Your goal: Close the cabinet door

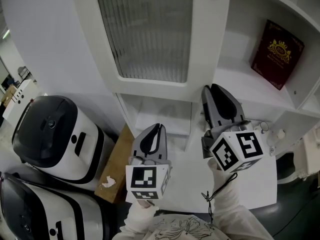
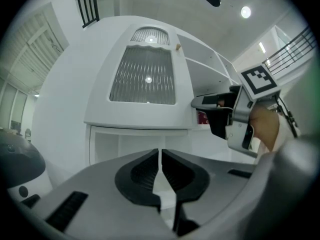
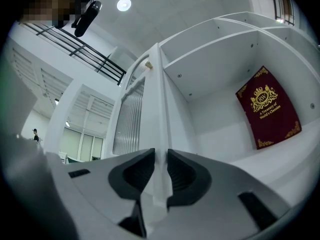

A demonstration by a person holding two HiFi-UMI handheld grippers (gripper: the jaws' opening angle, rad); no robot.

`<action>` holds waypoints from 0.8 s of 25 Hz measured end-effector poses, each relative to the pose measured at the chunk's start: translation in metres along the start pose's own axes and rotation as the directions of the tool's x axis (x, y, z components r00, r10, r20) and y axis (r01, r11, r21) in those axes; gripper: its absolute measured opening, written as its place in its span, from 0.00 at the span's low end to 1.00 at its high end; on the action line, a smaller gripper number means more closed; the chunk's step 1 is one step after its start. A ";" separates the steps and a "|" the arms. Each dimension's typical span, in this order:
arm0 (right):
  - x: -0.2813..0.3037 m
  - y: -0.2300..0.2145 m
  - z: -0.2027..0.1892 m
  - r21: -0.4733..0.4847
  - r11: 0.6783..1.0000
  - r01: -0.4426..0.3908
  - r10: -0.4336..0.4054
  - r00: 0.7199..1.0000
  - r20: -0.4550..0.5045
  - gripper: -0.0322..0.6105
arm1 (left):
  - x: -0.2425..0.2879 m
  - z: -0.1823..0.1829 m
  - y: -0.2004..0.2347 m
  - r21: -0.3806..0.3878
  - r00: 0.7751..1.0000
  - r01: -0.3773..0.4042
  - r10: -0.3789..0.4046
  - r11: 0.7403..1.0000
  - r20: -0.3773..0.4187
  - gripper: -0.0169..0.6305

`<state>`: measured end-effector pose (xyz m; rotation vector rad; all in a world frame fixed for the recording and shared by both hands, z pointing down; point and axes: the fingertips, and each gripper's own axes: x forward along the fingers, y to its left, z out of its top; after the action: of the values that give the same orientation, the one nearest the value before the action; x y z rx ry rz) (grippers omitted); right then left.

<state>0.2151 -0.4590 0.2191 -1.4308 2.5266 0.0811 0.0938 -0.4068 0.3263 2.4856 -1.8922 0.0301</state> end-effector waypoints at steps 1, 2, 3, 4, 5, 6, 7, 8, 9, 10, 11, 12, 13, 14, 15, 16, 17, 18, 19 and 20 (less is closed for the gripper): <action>0.001 -0.001 0.000 0.002 1.000 0.000 0.000 1.000 0.002 0.17 | 0.000 0.000 0.000 0.000 1.000 -0.002 0.002 1.000 0.000 0.06; 0.002 -0.001 0.000 0.004 1.000 0.000 0.000 1.000 0.004 0.17 | 0.001 0.000 0.001 0.000 1.000 -0.004 0.004 1.000 0.000 0.06; 0.002 -0.002 -0.001 0.005 1.000 0.001 -0.001 1.000 0.007 0.17 | 0.001 -0.001 0.001 -0.001 1.000 -0.006 0.006 1.000 0.000 0.06; 0.003 -0.003 -0.001 0.007 1.000 0.002 -0.002 1.000 0.010 0.17 | 0.001 -0.001 0.002 -0.001 1.000 -0.008 0.008 1.000 -0.001 0.06; 0.003 -0.004 -0.001 0.008 1.000 0.003 -0.003 1.000 0.013 0.17 | 0.001 -0.001 0.002 -0.002 1.000 -0.012 0.012 1.000 -0.001 0.06; 0.004 -0.004 -0.001 0.008 1.000 0.004 -0.004 1.000 0.013 0.17 | 0.001 -0.001 0.003 -0.003 1.000 -0.016 0.016 1.000 -0.001 0.06; 0.005 -0.005 -0.001 0.009 1.000 0.005 -0.005 1.000 0.013 0.17 | 0.001 -0.001 0.004 -0.003 1.000 -0.020 0.020 1.000 -0.001 0.06; 0.006 -0.005 -0.001 0.010 1.000 0.005 -0.005 1.000 0.015 0.17 | 0.001 -0.002 0.005 -0.003 1.000 -0.023 0.023 1.000 -0.001 0.06; 0.007 -0.006 -0.002 0.012 1.000 0.005 -0.005 1.000 0.016 0.17 | 0.000 -0.002 0.007 -0.004 1.000 -0.026 0.026 1.000 -0.001 0.06; 0.007 -0.006 -0.002 0.013 1.000 0.005 -0.005 1.000 0.016 0.17 | 0.000 -0.002 0.008 -0.005 1.000 -0.030 0.030 1.000 -0.001 0.06; 0.008 -0.006 -0.002 0.013 1.000 0.006 -0.006 1.000 0.012 0.17 | -0.001 -0.002 0.009 -0.005 0.999 -0.034 0.034 0.999 -0.001 0.06; 0.009 -0.007 -0.002 0.013 1.000 0.008 -0.008 1.000 0.008 0.17 | -0.002 -0.002 0.010 -0.006 0.999 -0.038 0.038 0.999 0.000 0.06; 0.009 -0.007 -0.002 0.013 1.000 0.009 -0.009 1.000 0.006 0.17 | -0.003 -0.002 0.011 -0.006 0.999 -0.042 0.042 0.999 0.000 0.06; 0.009 -0.007 -0.002 0.013 1.000 0.010 -0.010 1.000 0.008 0.17 | -0.003 -0.002 0.012 -0.005 0.999 -0.046 0.046 0.999 -0.001 0.06; 0.009 -0.007 -0.002 0.013 1.000 0.012 -0.012 1.000 0.011 0.17 | -0.003 -0.002 0.012 -0.005 0.999 -0.049 0.049 0.999 -0.001 0.06; 0.009 -0.007 -0.002 0.012 1.000 0.014 -0.014 1.000 0.012 0.17 | -0.004 -0.003 0.013 -0.005 0.999 -0.052 0.052 0.999 -0.002 0.06; 0.009 -0.007 -0.002 0.011 1.000 0.016 -0.017 1.000 0.012 0.17 | -0.004 -0.003 0.013 -0.005 0.999 -0.054 0.054 0.999 -0.002 0.06; 0.009 -0.007 -0.002 0.011 1.000 0.017 -0.017 1.000 0.012 0.17 | -0.004 -0.003 0.013 -0.005 0.998 -0.056 0.056 0.998 -0.003 0.06; 0.009 -0.007 -0.002 0.013 1.000 0.017 -0.017 1.000 0.013 0.17 | -0.004 -0.003 0.013 -0.004 0.998 -0.059 0.059 0.998 -0.003 0.06; 0.009 -0.007 -0.002 0.016 1.000 0.017 -0.017 1.000 0.015 0.17 | -0.005 -0.003 0.013 -0.003 0.998 -0.062 0.062 0.998 -0.004 0.06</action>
<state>0.2161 -0.4708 0.2197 -1.4401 2.4967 0.0679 0.0797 -0.4057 0.3293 2.4226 -1.9654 0.0328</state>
